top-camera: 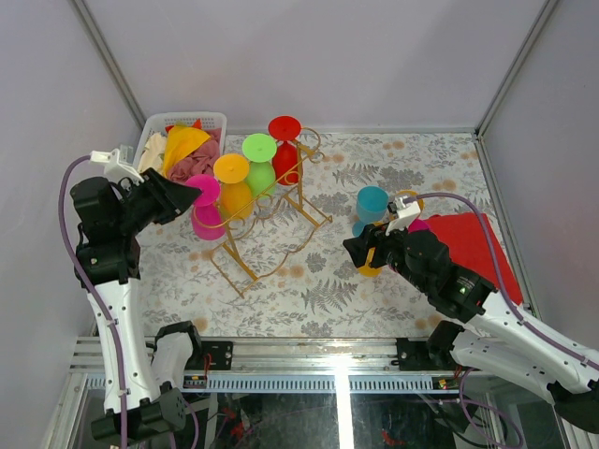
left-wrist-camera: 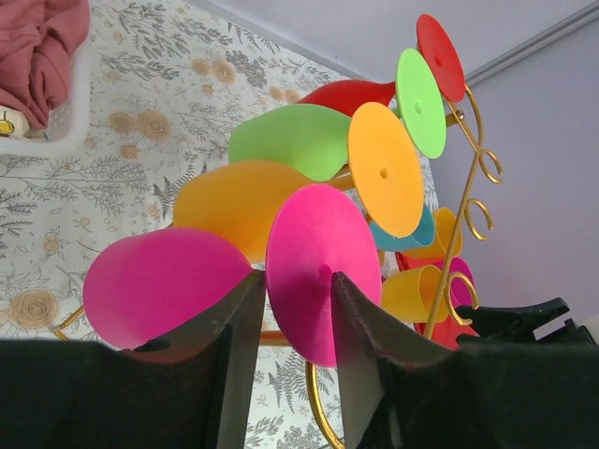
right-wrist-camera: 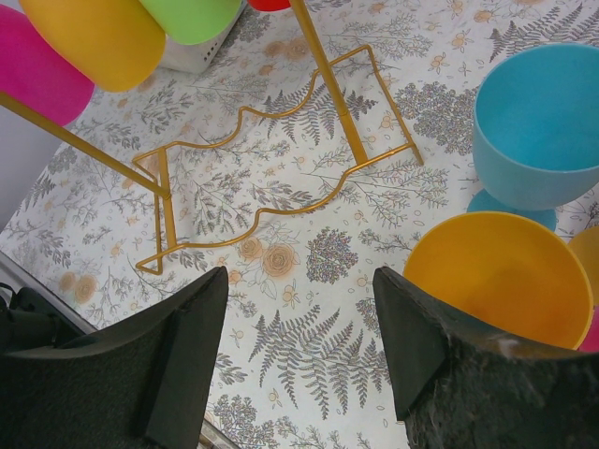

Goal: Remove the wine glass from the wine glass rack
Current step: Pick up the wine glass from the wine rack.

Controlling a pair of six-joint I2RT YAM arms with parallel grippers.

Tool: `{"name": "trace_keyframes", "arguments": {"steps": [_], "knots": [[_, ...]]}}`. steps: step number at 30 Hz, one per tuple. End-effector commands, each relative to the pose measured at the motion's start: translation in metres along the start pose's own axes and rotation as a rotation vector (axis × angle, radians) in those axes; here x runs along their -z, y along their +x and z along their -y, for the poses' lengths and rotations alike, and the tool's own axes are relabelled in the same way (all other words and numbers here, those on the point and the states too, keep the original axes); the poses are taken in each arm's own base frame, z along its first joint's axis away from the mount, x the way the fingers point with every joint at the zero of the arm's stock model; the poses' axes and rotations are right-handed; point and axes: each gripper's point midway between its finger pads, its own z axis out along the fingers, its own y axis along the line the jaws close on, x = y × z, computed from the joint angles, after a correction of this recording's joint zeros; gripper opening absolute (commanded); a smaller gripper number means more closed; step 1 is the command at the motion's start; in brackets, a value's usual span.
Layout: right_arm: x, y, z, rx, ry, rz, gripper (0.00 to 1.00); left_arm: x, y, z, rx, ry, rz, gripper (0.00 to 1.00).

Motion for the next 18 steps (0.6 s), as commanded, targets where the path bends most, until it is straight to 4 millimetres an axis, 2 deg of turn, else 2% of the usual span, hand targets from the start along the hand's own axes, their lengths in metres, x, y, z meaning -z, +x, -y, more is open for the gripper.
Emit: {"name": "trace_keyframes", "arguments": {"steps": [1, 4, 12, 18], "knots": [[0.0, -0.015, -0.005, 0.002, -0.016, 0.048, 0.71, 0.007, -0.016, 0.01, -0.041, 0.008, 0.064, 0.32], [-0.001, -0.013, -0.004, 0.001, -0.013, 0.041, 0.71, 0.008, -0.018, 0.012, -0.041, 0.009, 0.083, 0.31], [-0.002, -0.012, -0.005, -0.003, -0.018, 0.037, 0.71, 0.014, -0.03, 0.019, -0.032, 0.01, 0.16, 0.17], [-0.002, -0.012, -0.004, -0.003, -0.013, 0.038, 0.71, 0.011, -0.03, 0.021, 0.003, 0.037, 0.162, 0.08]]}}
